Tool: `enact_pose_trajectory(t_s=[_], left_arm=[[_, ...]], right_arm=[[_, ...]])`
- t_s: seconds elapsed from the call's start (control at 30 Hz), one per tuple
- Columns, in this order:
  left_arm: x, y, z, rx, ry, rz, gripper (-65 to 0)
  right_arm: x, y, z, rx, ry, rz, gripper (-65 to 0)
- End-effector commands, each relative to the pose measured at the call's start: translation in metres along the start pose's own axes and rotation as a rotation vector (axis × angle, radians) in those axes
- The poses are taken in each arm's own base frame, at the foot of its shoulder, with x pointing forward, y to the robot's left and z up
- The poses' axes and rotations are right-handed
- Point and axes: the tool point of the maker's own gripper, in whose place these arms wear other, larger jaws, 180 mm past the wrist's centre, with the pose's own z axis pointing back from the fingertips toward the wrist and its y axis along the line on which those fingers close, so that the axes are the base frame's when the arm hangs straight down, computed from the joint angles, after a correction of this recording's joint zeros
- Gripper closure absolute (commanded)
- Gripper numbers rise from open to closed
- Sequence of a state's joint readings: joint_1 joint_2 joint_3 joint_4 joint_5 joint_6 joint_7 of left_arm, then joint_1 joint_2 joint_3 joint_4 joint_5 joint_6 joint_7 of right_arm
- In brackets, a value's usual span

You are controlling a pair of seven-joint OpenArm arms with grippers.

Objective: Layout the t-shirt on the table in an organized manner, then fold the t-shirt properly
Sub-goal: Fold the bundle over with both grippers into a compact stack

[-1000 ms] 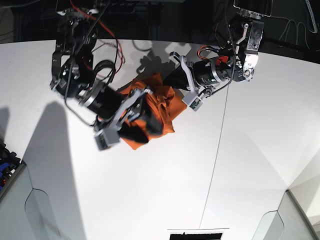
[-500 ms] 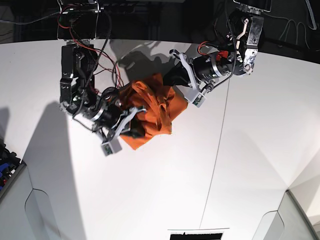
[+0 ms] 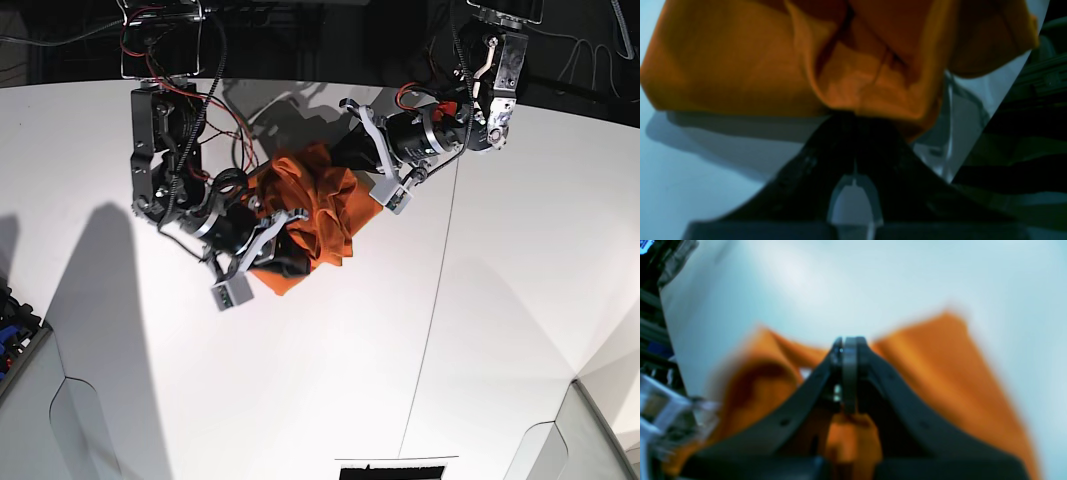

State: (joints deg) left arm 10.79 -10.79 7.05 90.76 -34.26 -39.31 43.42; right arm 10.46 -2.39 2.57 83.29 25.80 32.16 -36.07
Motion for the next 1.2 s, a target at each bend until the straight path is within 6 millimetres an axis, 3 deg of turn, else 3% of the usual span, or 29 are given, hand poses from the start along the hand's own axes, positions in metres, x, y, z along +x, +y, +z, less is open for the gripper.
enact_pose_trajectory(t_s=[0.0, 0.13, 0.33, 0.43, 0.63, 0.73, 0.83, 1.03, 1.17], left_arm=[[0.002, 0.007, 0.007, 0.016, 0.005, -0.012, -0.3], [0.015, 0.028, 0.033, 0.058, -0.031, -0.008, -0.3], [0.058, 0.069, 0.097, 0.161, -0.198, 0.014, -0.3], [0.082, 0.06, 0.116, 0.135, -0.262, -0.022, -0.3], [0.129, 0.015, 0.13, 0.072, -0.39, -0.158, -0.3], [0.142, -0.007, 0.123, 0.019, -0.435, -0.173, -0.3], [0.148, -0.031, 0.102, -0.054, -0.432, -0.193, -0.3], [0.167, -0.077, 0.069, -0.169, -0.465, -0.234, -0.3], [0.159, -0.068, 0.037, -0.125, -0.416, -0.213, -0.3]], right_arm=[[0.029, 0.009, 0.003, 0.025, -0.07, 0.041, 0.0], [0.046, 0.013, 0.012, 0.015, -0.092, 0.102, 0.0], [0.041, -0.012, 0.015, -0.087, -0.07, 0.188, 0.0], [0.036, -0.027, 0.018, -0.119, -0.056, 0.183, 0.0], [0.009, -0.049, 0.012, -0.156, 0.031, 0.166, 0.0], [-0.011, -0.058, 0.006, -0.156, 0.079, 0.12, 0.0], [-0.028, -0.063, 0.003, -0.155, 0.115, 0.083, 0.0], [-0.037, -0.064, 0.003, -0.155, 0.138, 0.068, 0.0], [-0.041, -0.064, 0.003, -0.156, 0.159, 0.066, 0.0]])
